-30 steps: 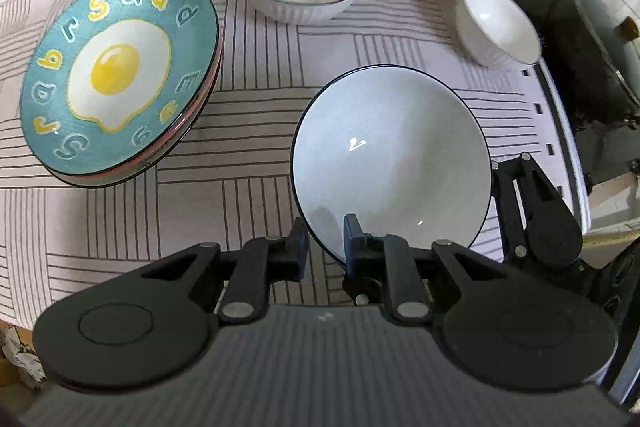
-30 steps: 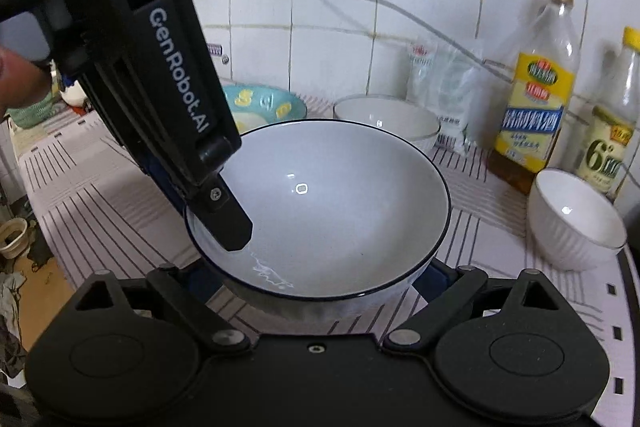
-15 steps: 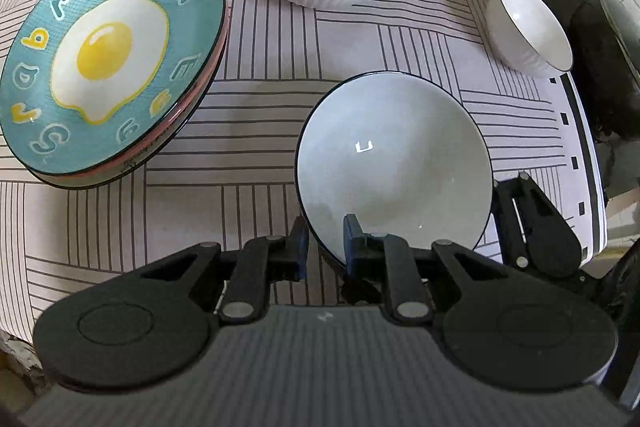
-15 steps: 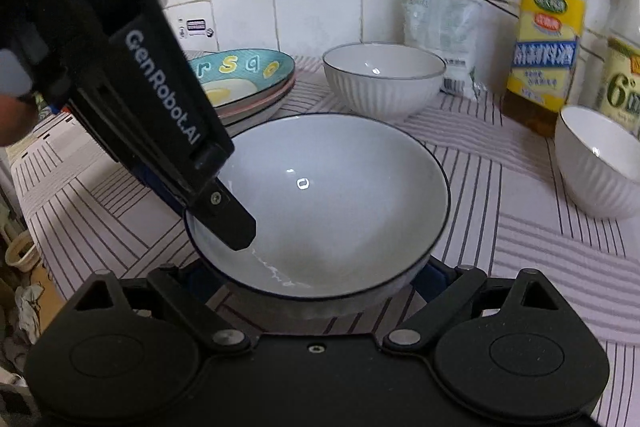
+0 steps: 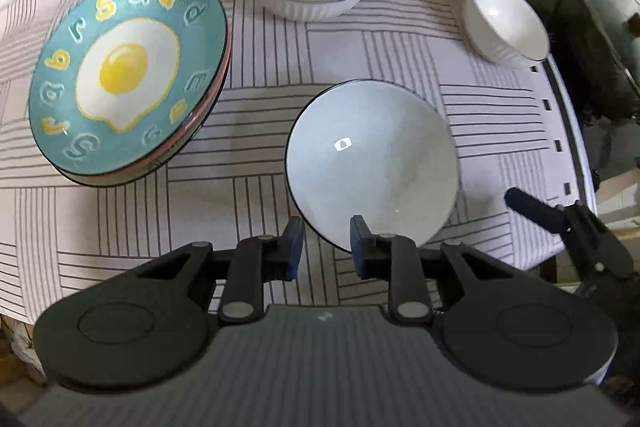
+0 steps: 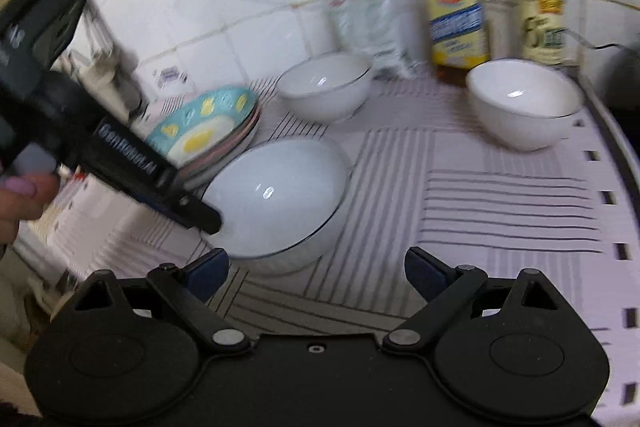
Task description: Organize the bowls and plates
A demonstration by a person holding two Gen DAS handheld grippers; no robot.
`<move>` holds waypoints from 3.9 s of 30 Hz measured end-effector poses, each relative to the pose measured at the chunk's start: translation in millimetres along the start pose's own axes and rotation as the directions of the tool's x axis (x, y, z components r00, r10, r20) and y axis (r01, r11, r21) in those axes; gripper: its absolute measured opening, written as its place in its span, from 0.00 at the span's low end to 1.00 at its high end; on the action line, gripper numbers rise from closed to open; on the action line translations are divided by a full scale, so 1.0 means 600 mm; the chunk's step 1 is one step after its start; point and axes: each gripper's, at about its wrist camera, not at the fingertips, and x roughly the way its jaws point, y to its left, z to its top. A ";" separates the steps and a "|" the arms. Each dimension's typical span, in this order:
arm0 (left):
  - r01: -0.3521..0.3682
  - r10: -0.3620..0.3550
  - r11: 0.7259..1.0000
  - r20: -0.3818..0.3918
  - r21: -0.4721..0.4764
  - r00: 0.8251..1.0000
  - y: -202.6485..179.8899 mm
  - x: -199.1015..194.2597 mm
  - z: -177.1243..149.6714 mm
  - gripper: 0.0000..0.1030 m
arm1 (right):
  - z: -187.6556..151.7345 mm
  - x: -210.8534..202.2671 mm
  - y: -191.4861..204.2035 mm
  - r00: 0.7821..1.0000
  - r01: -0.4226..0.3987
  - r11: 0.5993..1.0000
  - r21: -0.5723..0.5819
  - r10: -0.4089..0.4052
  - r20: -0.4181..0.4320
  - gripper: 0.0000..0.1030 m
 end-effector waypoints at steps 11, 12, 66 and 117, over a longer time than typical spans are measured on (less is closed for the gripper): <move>0.038 -0.052 0.985 0.084 0.168 0.995 -0.065 -0.071 0.038 0.30 | 0.044 -0.079 -0.034 0.986 0.077 0.984 0.162 -0.100 0.137 0.76; 0.045 -0.062 0.982 0.087 0.182 0.994 -0.071 -0.072 0.046 0.32 | 0.048 -0.080 -0.037 0.983 0.087 0.980 0.180 -0.114 0.145 0.74; 0.223 -0.231 0.934 -0.002 0.278 0.973 -0.217 0.160 0.274 0.12 | 0.119 0.083 -0.228 0.885 0.364 0.658 0.659 -0.465 -0.024 0.13; 0.104 -0.100 0.993 0.065 -0.058 0.993 0.005 -0.042 -0.006 0.13 | 0.092 -0.011 0.068 0.984 0.161 0.980 0.118 -0.169 0.056 0.16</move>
